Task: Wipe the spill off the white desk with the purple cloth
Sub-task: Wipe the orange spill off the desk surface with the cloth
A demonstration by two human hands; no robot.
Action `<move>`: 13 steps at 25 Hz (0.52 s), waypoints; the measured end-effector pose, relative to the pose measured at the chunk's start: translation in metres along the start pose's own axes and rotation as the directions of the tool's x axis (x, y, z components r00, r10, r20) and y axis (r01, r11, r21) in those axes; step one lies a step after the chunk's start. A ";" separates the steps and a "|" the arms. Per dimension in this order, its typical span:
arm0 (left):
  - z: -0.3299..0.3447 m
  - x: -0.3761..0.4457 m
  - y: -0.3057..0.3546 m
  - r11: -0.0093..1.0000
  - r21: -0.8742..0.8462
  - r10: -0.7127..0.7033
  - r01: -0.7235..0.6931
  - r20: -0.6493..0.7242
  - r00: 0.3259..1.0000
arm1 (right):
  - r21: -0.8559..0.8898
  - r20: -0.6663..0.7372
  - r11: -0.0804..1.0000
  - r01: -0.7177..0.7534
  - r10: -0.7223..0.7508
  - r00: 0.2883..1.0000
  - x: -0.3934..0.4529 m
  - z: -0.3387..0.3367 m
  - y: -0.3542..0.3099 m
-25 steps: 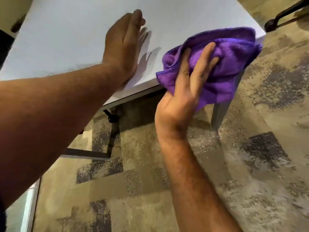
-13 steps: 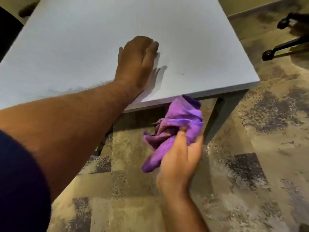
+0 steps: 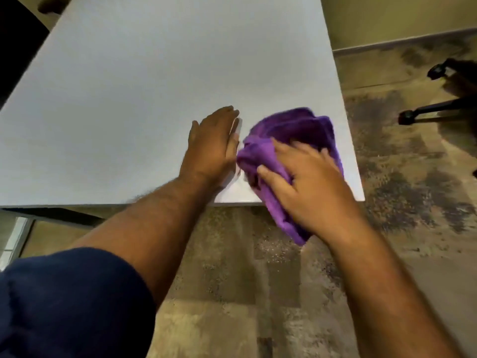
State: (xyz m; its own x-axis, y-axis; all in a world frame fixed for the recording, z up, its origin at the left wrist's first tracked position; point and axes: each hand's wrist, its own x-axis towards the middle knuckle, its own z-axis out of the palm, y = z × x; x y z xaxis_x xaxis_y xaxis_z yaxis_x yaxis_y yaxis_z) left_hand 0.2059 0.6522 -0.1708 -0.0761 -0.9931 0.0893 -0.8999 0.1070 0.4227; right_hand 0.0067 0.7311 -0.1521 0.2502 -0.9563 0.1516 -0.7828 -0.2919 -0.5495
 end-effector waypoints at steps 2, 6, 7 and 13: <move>0.001 -0.001 0.000 1.000 -0.007 -0.002 0.002 0.018 1.000 | -0.236 0.259 0.972 0.010 0.053 0.965 0.023 0.014 0.007; -0.004 0.002 0.006 0.999 -0.036 -0.038 0.040 0.060 0.997 | -0.181 0.255 0.982 0.046 0.002 0.967 0.059 0.030 0.010; -0.005 0.003 0.007 0.998 -0.049 -0.045 0.048 0.068 0.997 | -0.187 0.218 0.982 0.013 0.029 0.976 0.068 0.033 0.007; -0.006 0.004 0.006 0.999 -0.014 -0.041 0.042 0.061 0.997 | -0.048 0.273 0.997 0.059 -0.044 0.961 0.026 0.025 0.001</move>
State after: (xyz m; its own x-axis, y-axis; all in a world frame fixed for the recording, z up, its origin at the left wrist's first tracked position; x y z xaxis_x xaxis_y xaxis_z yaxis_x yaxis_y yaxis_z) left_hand 0.2030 0.6490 -0.1626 -0.0652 -0.9977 0.0167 -0.8964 0.0659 0.4383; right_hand 0.0261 0.7064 -0.1691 0.4302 -0.9011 -0.0543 -0.7931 -0.3486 -0.4995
